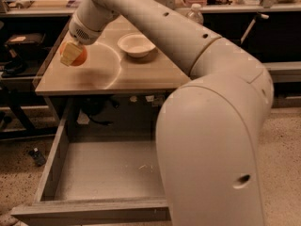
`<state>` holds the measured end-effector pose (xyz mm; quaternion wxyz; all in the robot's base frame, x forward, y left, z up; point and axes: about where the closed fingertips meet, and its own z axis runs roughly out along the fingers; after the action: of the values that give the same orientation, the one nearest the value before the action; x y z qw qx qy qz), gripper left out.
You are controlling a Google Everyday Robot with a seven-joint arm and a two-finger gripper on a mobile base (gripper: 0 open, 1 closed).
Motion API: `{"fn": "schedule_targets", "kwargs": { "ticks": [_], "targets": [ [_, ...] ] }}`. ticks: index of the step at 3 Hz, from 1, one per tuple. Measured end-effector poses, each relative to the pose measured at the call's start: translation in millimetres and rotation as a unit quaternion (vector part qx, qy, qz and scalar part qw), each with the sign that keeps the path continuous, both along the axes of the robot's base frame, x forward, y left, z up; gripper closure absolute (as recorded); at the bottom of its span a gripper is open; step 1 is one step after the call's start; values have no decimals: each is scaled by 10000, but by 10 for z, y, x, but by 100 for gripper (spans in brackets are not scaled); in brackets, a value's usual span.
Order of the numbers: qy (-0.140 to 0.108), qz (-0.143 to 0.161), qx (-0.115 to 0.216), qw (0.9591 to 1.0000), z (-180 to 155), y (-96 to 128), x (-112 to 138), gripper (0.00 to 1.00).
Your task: Pick orange from top drawer and place on counter
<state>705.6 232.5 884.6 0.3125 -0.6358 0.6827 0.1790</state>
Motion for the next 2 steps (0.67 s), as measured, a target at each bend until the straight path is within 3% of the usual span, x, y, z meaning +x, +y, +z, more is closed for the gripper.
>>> {"fn": "schedule_targets", "kwargs": {
  "ticks": [2],
  "targets": [
    [170, 111, 26, 9998, -268, 66, 369, 100]
  ]
}}
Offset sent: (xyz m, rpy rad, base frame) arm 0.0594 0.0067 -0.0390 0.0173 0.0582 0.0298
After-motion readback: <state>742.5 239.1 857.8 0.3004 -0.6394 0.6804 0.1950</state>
